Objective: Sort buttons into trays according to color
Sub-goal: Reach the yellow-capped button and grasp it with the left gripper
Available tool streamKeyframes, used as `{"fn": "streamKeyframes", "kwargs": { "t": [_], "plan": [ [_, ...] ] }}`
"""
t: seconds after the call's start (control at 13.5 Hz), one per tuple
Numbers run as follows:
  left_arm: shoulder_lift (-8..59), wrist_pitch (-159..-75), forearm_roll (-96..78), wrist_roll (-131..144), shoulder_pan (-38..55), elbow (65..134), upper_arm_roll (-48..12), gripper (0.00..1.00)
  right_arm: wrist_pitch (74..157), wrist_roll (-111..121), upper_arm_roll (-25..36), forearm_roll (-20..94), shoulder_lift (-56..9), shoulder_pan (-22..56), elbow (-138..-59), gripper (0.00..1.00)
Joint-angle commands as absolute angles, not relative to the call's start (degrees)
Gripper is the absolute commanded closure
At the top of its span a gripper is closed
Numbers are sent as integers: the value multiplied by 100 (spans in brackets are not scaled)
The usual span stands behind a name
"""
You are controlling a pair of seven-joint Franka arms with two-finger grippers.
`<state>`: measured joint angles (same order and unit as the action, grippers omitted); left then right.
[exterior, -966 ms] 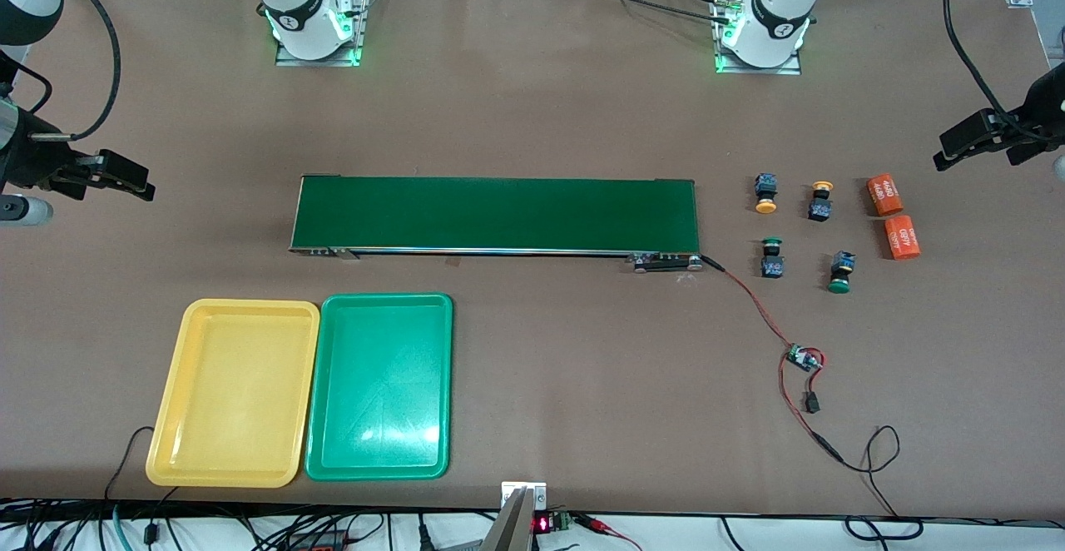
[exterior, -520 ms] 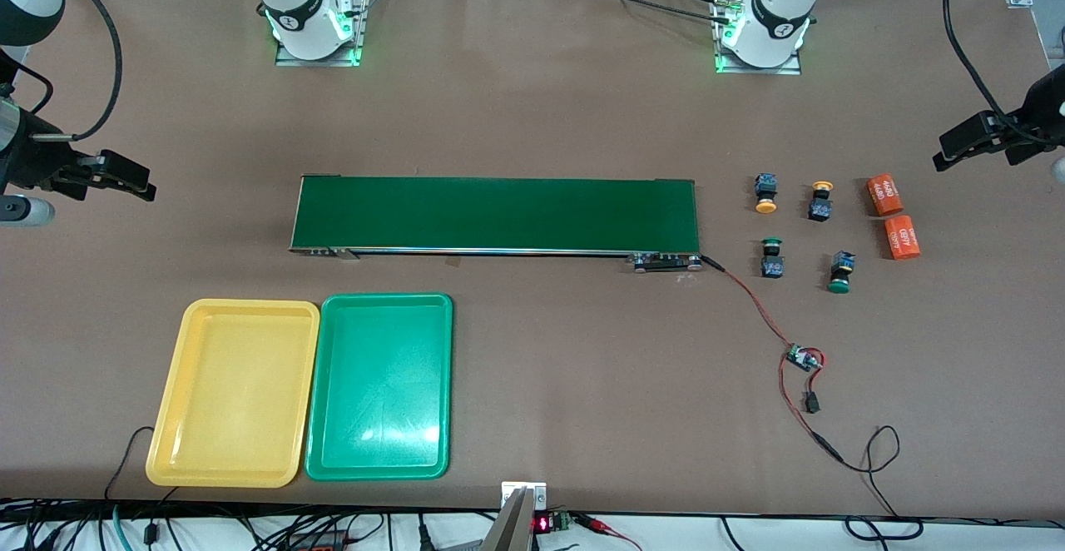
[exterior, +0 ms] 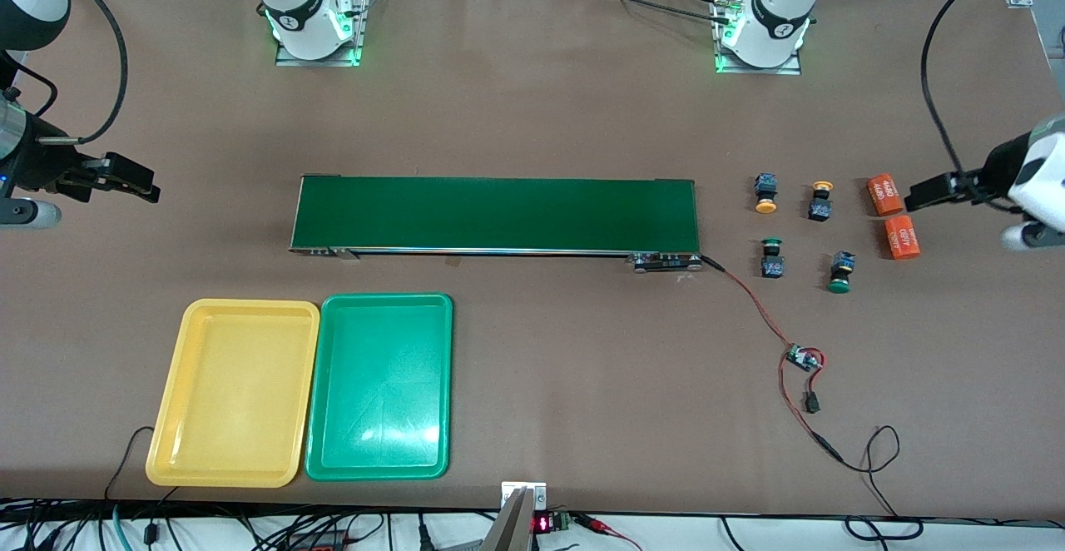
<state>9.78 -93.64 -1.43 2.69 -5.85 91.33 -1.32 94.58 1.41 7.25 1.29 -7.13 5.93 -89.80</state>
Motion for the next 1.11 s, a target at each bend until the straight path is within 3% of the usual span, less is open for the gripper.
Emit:
{"fn": "streamKeyframes", "kwargs": {
  "t": [0.0, 0.37, 1.04],
  "plan": [
    [1221, -9710, -150, 167, -615, 9209, -141, 0, 9413, 229, 729, 176, -791, 659, -8824, 0],
    [1555, -11608, -158, 149, -720, 10650, -158, 0, 9378, 229, 729, 185, -905, 642, -8824, 0],
    [1784, -11865, -237, 158, -730, 11435, -624, 0, 9352, 211, 729, 158, -958, 712, -8842, 0]
  ]
}}
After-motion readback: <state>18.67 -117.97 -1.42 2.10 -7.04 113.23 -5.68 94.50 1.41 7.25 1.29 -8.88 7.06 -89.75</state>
